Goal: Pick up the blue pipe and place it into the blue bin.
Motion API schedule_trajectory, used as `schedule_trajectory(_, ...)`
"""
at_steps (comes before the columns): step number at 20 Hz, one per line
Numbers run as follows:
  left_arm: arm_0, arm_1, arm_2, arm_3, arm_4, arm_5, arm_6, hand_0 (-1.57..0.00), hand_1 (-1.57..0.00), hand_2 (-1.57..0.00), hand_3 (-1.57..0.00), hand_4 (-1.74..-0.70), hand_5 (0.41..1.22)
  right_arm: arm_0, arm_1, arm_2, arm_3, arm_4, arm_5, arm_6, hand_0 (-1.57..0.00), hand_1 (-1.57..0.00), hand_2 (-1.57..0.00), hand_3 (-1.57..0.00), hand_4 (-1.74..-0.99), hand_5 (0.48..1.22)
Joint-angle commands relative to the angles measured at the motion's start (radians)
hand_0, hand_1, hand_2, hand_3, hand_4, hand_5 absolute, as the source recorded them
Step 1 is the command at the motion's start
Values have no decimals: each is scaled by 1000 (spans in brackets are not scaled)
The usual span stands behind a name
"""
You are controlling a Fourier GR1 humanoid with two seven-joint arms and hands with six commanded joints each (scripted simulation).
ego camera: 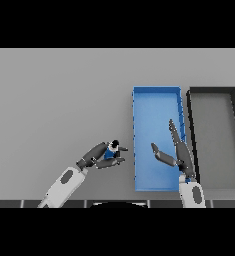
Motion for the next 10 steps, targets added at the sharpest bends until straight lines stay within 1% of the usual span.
schedule_trajectory(1,-2,-5,6,-24,3,18,2,-1428,-1451,-1459,-1382,-1692,1172,4,-11,-7,8,8,-2,-4,1,1,1,1,-1189,601)
schedule_trajectory(3,-19,-15,18,-54,19,28,2,-1479,-1494,-1499,-1423,-1710,1190,12,-21,-12,5,-1,8,-25,1,1,1,1,-1187,603)
schedule_trajectory(4,-19,-22,13,-70,21,30,-5,-1498,-1510,-1513,-1436,-1716,1196,6,-10,-2,3,8,1,-21,1,1,1,1,-1187,605)
schedule_trajectory(5,-21,-13,16,-98,33,24,-3,-1512,-1522,-1525,-1446,-1721,1201,3,-13,-6,4,12,-4,-21,1,1,1,1,-1183,606)
schedule_trajectory(6,-29,-21,13,-113,35,28,2,-1524,-1532,-1534,-1454,-1725,1205,1,-13,-5,12,16,-6,-16,1,1,1,1,-1180,604)
schedule_trajectory(7,-33,-25,7,-138,42,24,13,-1533,-1540,-1542,-1461,-1728,1208,7,-9,3,8,27,-9,-21,1,1,1,1,-1172,603)
schedule_trajectory(9,-36,-17,-2,-178,40,23,35,-1547,-1551,-1552,-1476,-1733,1213,19,-20,-7,-2,19,-5,-32,1,1,1,1,-1157,600)
schedule_trajectory(10,-47,-20,-9,-204,39,27,67,-1552,-1555,-1556,-1482,-1734,1214,19,-23,-11,1,15,-3,-28,1,1,1,1,-1149,599)
